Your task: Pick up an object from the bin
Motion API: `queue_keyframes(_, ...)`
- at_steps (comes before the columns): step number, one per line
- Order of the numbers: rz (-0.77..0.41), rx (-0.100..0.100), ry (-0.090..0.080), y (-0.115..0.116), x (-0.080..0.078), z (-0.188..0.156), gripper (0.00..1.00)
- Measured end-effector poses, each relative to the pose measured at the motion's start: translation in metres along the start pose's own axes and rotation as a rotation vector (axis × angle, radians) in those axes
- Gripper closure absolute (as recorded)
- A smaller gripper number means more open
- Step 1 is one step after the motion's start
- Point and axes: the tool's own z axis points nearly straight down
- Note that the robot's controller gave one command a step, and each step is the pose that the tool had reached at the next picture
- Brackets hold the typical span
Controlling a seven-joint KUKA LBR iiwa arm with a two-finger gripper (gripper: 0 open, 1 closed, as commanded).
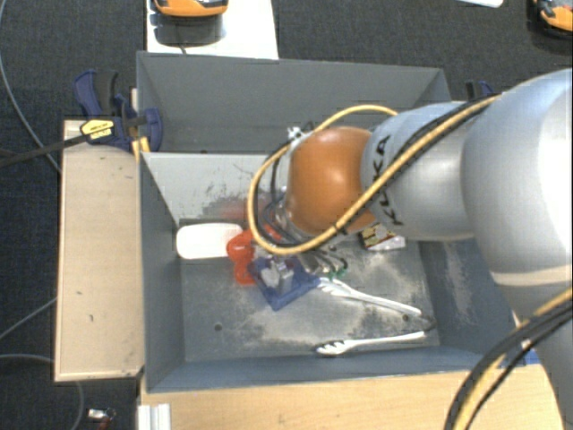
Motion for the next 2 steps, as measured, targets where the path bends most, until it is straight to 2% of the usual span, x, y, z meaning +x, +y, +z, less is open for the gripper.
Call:
queue_keyframes(1,0.09,0.001,-0.002,0.004,0.002,0.001,1.0)
queue_keyframes(2,0.117,0.0,0.005,0.006,0.015,-0.007,1.0)
